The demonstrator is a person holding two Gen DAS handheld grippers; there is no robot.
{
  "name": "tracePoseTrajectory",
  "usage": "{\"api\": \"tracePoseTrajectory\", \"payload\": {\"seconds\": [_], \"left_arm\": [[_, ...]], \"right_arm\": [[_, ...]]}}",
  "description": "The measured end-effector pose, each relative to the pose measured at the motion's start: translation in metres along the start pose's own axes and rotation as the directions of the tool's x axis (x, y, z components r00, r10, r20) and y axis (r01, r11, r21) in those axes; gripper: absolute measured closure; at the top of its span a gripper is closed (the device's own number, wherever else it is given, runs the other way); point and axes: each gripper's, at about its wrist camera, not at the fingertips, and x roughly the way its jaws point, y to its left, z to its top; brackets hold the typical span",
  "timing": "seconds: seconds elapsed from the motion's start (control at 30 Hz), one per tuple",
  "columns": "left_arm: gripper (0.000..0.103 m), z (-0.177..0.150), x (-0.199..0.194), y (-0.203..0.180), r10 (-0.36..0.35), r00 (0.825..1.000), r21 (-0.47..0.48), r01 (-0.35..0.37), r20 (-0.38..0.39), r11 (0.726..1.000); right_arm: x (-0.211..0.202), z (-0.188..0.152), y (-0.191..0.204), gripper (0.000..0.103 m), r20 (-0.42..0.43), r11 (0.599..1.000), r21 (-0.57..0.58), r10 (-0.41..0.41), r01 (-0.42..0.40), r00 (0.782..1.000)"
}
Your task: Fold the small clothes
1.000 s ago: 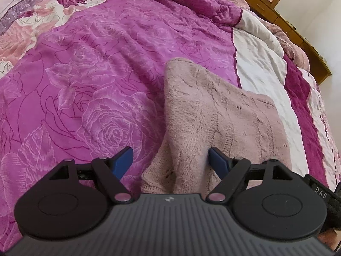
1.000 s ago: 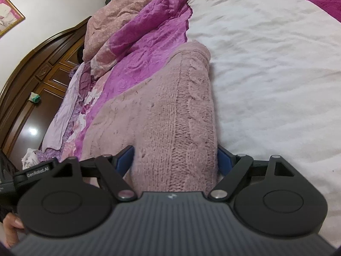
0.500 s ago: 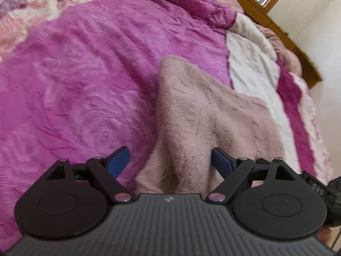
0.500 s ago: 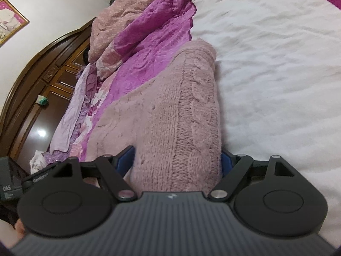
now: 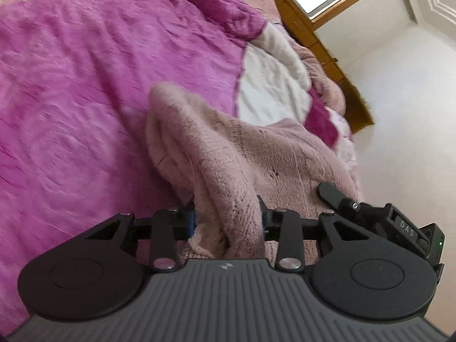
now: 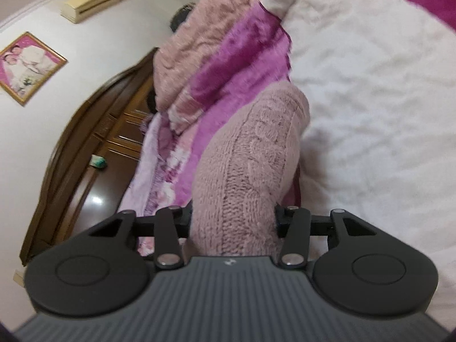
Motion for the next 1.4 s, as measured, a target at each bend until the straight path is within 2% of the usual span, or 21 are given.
{"api": "tracePoseTrajectory", "payload": {"seconds": [0.17,0.33,0.4,0.5,0.57,0.77,0.93,1.03,1.13,1.2,1.33,1.4], "left_arm": [[0.061,-0.018,0.011,-0.047,-0.065,0.998,0.052,0.066,-0.02,0.996],[0.061,-0.051,0.037,-0.079,-0.074,0.992,0.064,0.081,-0.102,0.995],[0.061,-0.068,0.048,-0.085,-0.034,0.99,0.084,0.047,-0.14,0.995],[0.06,-0.087,0.059,-0.086,0.07,0.985,0.147,-0.047,-0.156,0.988],[0.06,-0.088,0.058,-0.082,0.081,0.985,0.156,-0.057,-0.153,0.986],[0.06,-0.088,0.044,-0.086,0.12,0.985,0.233,-0.089,-0.122,0.968],[0.06,-0.087,0.027,-0.094,0.161,0.984,0.286,-0.131,-0.082,0.949],[0.052,-0.087,0.02,-0.094,0.208,0.976,0.319,-0.175,-0.072,0.932],[0.046,-0.09,0.021,-0.09,0.28,0.958,0.356,-0.243,-0.056,0.903],[0.042,-0.091,0.024,-0.087,0.294,0.954,0.356,-0.256,-0.054,0.899],[0.041,-0.095,0.024,-0.092,0.31,0.95,0.374,-0.277,-0.031,0.885],[0.041,-0.1,0.018,-0.098,0.318,0.948,0.394,-0.289,-0.008,0.873]], "right_arm": [[-0.05,0.016,-0.003,0.054,0.053,0.999,-0.036,-0.024,0.026,0.998],[-0.097,0.015,-0.031,0.054,0.087,0.992,-0.036,-0.114,0.117,0.99],[-0.105,0.008,-0.048,0.054,0.076,0.985,-0.012,-0.171,0.173,0.982],[-0.105,-0.008,-0.079,0.052,0.02,0.96,0.048,-0.279,0.277,0.96],[-0.1,-0.019,-0.092,0.049,-0.015,0.947,0.048,-0.316,0.317,0.949],[-0.101,-0.035,-0.082,0.044,0.026,0.94,-0.041,-0.337,0.338,0.941],[-0.112,-0.037,-0.08,0.043,0.039,0.935,-0.049,-0.35,0.351,0.936],[-0.127,-0.039,-0.08,0.043,0.056,0.936,-0.032,-0.35,0.352,0.935],[-0.142,-0.045,-0.081,0.044,0.093,0.94,-0.012,-0.338,0.341,0.936],[-0.144,-0.05,-0.088,0.044,0.107,0.946,0.009,-0.324,0.325,0.94],[-0.135,-0.054,-0.102,0.041,0.091,0.942,0.047,-0.336,0.333,0.938],[-0.135,-0.054,-0.097,0.041,0.093,0.94,0.04,-0.342,0.34,0.935]]}}
